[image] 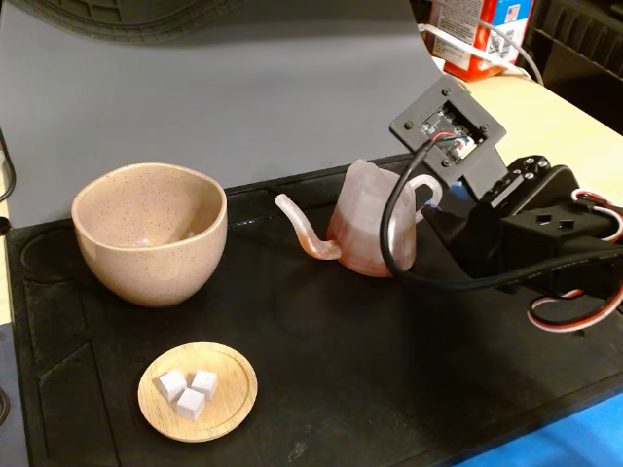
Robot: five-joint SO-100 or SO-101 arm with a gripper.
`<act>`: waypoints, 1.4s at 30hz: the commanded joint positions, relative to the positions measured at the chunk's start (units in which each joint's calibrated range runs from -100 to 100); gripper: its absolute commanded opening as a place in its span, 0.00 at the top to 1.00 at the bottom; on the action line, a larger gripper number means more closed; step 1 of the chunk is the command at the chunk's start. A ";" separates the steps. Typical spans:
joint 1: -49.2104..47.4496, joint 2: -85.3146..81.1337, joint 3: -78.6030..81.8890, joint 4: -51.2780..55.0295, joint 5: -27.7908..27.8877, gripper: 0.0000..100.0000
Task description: Pick up a kettle and pour liquid into a cup.
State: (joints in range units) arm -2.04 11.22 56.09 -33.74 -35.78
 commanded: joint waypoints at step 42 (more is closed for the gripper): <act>1.70 10.37 -17.16 1.71 2.64 0.79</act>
State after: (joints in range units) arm -0.30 22.60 41.19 -31.64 -33.00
